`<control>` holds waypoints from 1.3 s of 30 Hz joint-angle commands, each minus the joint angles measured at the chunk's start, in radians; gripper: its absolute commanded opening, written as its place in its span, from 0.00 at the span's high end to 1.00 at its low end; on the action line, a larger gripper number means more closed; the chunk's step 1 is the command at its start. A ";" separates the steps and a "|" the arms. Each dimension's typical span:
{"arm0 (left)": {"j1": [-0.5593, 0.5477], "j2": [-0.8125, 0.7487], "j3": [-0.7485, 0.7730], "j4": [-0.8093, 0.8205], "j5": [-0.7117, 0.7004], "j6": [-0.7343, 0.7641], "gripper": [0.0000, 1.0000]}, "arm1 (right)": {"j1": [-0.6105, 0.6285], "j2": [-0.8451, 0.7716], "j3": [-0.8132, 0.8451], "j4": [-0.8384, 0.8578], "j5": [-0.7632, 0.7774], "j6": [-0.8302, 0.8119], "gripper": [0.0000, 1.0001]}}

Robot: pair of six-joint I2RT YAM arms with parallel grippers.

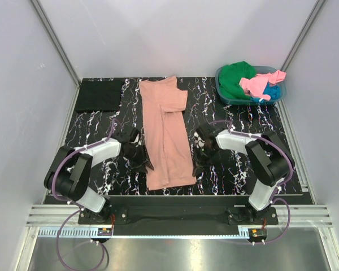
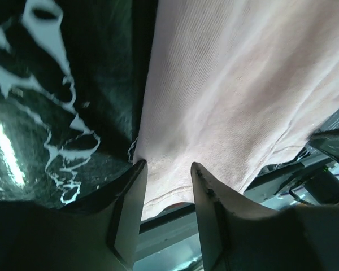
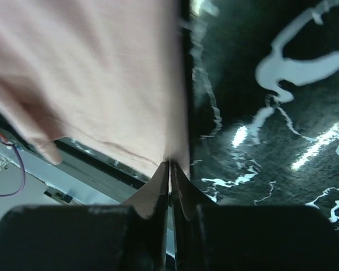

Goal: Fold and stack the t-shirts
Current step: Fold the tshirt

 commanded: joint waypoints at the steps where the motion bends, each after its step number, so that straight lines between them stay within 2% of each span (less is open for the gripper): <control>1: 0.003 -0.033 -0.055 0.005 -0.062 -0.043 0.56 | -0.010 -0.023 -0.086 0.057 0.002 0.081 0.92; 4: 0.002 -0.021 -0.055 -0.046 -0.122 -0.024 0.56 | -0.032 -0.058 -0.169 0.049 0.039 0.113 0.92; 9: 0.002 -0.031 -0.032 -0.099 -0.178 0.016 0.55 | -0.041 -0.127 -0.187 0.016 0.054 0.105 0.91; 13: -0.013 -0.105 0.015 -0.153 -0.184 0.064 0.51 | -0.039 -0.149 -0.149 0.013 0.008 0.072 0.84; 16: -0.027 -0.200 0.038 -0.162 -0.138 0.044 0.44 | -0.038 -0.143 -0.099 0.005 -0.035 0.059 0.76; 20: -0.046 -0.307 0.026 -0.132 -0.055 -0.017 0.44 | -0.036 -0.137 -0.042 0.009 -0.099 0.056 0.71; 23: -0.052 -0.338 -0.023 -0.017 0.020 -0.059 0.44 | -0.030 -0.109 -0.023 0.026 -0.156 0.050 0.66; 27: -0.069 -0.273 -0.101 0.224 0.166 -0.148 0.48 | -0.021 -0.068 -0.028 0.046 -0.193 0.039 0.64; 32: -0.122 -0.155 -0.146 0.318 0.187 -0.162 0.48 | -0.023 -0.019 -0.100 0.098 -0.182 0.046 0.69; 35: -0.142 -0.088 -0.182 0.299 0.159 -0.186 0.54 | -0.021 -0.006 -0.154 0.111 -0.146 0.052 0.73; 39: -0.148 -0.088 -0.192 0.131 0.028 -0.140 0.54 | -0.021 -0.046 -0.172 0.103 -0.089 0.055 0.74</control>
